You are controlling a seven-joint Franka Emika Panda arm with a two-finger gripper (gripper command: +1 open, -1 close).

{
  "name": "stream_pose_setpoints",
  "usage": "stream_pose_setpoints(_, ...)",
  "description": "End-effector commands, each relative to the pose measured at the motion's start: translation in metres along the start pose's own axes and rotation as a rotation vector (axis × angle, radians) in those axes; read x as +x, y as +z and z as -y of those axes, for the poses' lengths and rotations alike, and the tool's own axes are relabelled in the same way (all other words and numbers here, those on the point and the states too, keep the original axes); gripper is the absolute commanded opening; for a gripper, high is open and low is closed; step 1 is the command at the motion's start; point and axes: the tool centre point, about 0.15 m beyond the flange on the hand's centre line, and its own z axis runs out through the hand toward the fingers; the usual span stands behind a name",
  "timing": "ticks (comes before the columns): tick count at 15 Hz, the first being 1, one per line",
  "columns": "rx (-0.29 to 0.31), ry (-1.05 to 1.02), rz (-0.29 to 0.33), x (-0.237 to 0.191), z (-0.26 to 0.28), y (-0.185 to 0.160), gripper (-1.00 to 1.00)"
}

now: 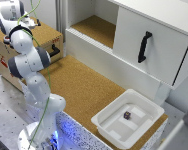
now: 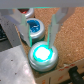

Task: Toggle the green light switch to turn off the green light

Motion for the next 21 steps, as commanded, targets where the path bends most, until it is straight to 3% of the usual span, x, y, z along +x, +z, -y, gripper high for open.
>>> stream_pose_setpoints(1,0.014,-0.004,0.001,0.015,-0.016,0.017,-1.0)
stream_pose_setpoints(11,0.096,0.015,0.015,0.005,0.001,0.054,-1.0)
stream_pose_setpoints(14,0.119,0.016,0.048,0.007,0.003,0.079,-1.0)
stream_pose_setpoints(16,0.127,0.062,0.106,0.004,0.002,0.107,-1.0)
stream_pose_setpoints(19,-0.009,0.105,-0.025,-0.003,0.011,0.033,-1.0)
stream_pose_setpoints(21,-0.069,0.084,-0.042,-0.004,0.019,-0.013,-1.0)
